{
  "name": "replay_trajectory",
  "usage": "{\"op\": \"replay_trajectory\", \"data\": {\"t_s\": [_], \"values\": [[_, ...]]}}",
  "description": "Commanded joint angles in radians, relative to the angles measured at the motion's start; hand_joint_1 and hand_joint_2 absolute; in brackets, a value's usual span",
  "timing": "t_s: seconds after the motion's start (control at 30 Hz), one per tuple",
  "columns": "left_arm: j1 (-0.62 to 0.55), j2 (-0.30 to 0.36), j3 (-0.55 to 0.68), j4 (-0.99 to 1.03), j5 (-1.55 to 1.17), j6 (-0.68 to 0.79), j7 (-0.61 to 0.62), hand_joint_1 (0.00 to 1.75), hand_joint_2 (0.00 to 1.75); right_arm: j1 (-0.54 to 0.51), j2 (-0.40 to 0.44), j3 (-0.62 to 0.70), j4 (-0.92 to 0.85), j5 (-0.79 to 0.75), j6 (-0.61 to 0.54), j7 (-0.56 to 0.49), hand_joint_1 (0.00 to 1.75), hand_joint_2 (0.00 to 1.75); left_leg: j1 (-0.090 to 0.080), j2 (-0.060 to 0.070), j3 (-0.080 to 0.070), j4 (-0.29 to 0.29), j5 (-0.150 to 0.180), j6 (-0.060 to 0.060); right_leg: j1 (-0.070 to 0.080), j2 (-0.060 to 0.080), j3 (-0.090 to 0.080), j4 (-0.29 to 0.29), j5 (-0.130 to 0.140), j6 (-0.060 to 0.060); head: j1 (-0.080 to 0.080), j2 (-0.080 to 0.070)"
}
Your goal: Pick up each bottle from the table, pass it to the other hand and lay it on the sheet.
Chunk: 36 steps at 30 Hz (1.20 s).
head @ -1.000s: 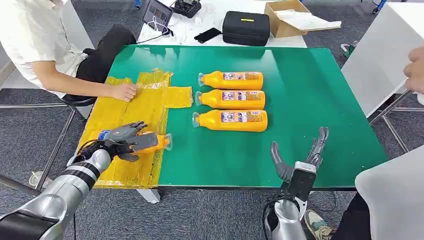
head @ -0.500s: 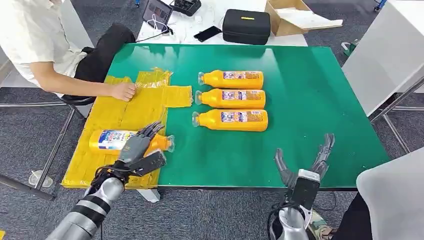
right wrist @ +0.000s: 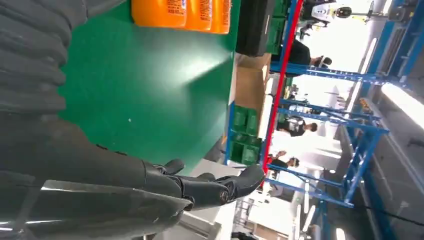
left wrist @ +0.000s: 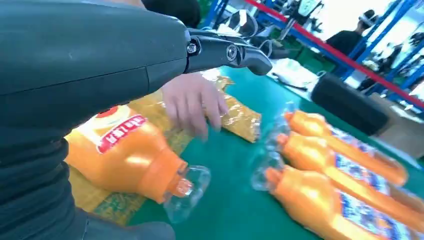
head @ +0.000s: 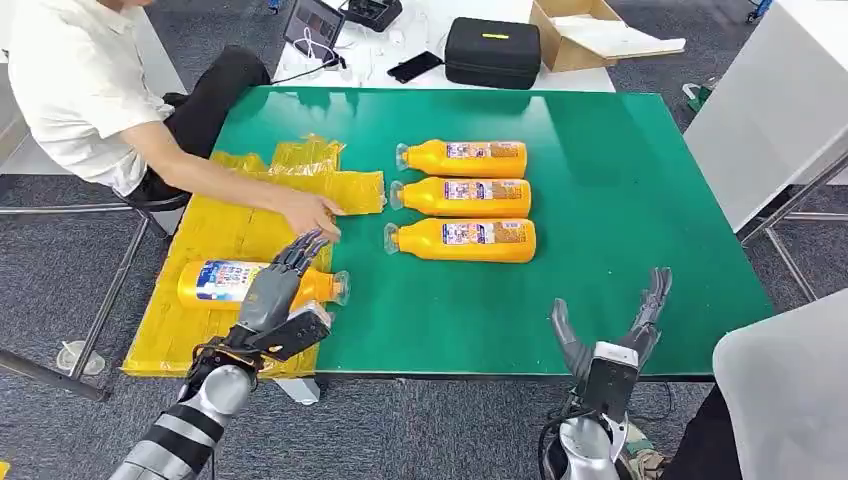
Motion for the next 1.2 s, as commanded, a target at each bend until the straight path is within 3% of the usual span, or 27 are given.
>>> {"op": "replay_trajectory", "data": {"t_s": [0.03, 0.17, 0.2, 0.33, 0.47, 0.67, 0.83, 1.03, 1.2], "values": [[0.018, 0.02, -0.05, -0.064, 0.006, 0.005, 0.0, 0.0, 1.75, 0.0, -0.019, -0.002, -0.017, 0.012, -0.001, 0.002, 0.0, 1.75, 0.0, 0.001, 0.002, 0.0, -0.001, 0.001, 0.0, 0.0, 0.001, 0.0, -0.001, -0.001, 0.0, 0.0], [0.107, -0.014, -0.01, -0.173, 0.117, -0.013, 0.018, 0.0, 1.75, 0.004, -0.063, 0.087, 0.049, 0.033, 0.024, 0.002, 0.0, 1.75, -0.001, 0.002, 0.004, -0.001, -0.002, 0.001, 0.0, 0.0, 0.003, 0.0, -0.001, -0.001, 0.0, 0.0], [0.152, -0.049, 0.02, -0.222, 0.203, -0.049, 0.046, 0.0, 1.75, -0.004, -0.079, 0.115, 0.115, 0.069, 0.07, 0.002, 0.0, 1.75, 0.0, 0.003, 0.006, -0.001, -0.003, 0.002, 0.0, 0.001, 0.005, -0.001, -0.002, -0.001, 0.0, 0.0], [0.287, -0.211, 0.045, -0.357, 0.438, -0.002, 0.13, 0.0, 1.75, -0.021, -0.08, 0.127, 0.233, 0.271, 0.046, 0.024, 0.0, 1.75, 0.0, 0.001, 0.003, -0.001, -0.002, 0.001, 0.0, 0.0, 0.004, -0.002, -0.001, 0.0, 0.0, 0.0], [0.261, -0.179, -0.127, -0.309, 0.485, 0.185, 0.086, 0.0, 1.75, -0.065, -0.093, 0.126, 0.299, 0.356, 0.063, 0.056, 0.0, 1.75, -0.001, -0.001, 0.005, -0.001, -0.003, 0.002, -0.001, -0.003, 0.006, -0.002, -0.003, 0.0, 0.0, 0.0], [0.244, -0.161, -0.148, -0.318, 0.578, 0.178, 0.087, 0.0, 1.75, -0.12, -0.151, 0.155, 0.374, 0.532, 0.034, 0.176, 0.0, 1.75, -0.001, -0.001, 0.001, -0.001, -0.002, 0.002, -0.001, -0.001, 0.003, -0.002, -0.003, 0.002, 0.0, 0.0], [0.228, -0.162, -0.183, -0.301, 0.582, 0.167, 0.09, 0.0, 1.75, -0.188, -0.201, 0.19, 0.464, 0.655, 0.098, 0.294, 0.0, 1.75, -0.001, 0.0, 0.003, -0.001, -0.003, 0.003, -0.001, 0.0, 0.004, -0.002, -0.003, 0.001, 0.0, 0.0], [0.22, -0.164, -0.189, -0.294, 0.583, 0.164, 0.091, 0.0, 1.75, -0.202, -0.203, 0.197, 0.482, 0.672, 0.095, 0.304, 0.0, 1.75, -0.001, -0.001, 0.001, -0.001, -0.002, 0.002, -0.001, -0.001, 0.002, -0.002, -0.002, 0.002, 0.0, 0.0], [0.206, -0.17, -0.202, -0.274, 0.581, 0.161, 0.102, 0.0, 1.75, -0.246, -0.218, 0.219, 0.54, 0.735, 0.11, 0.372, 0.0, 1.75, -0.001, 0.0, 0.0, -0.001, -0.002, 0.002, -0.001, 0.0, 0.001, -0.001, -0.002, 0.002, 0.0, 0.0]]}}
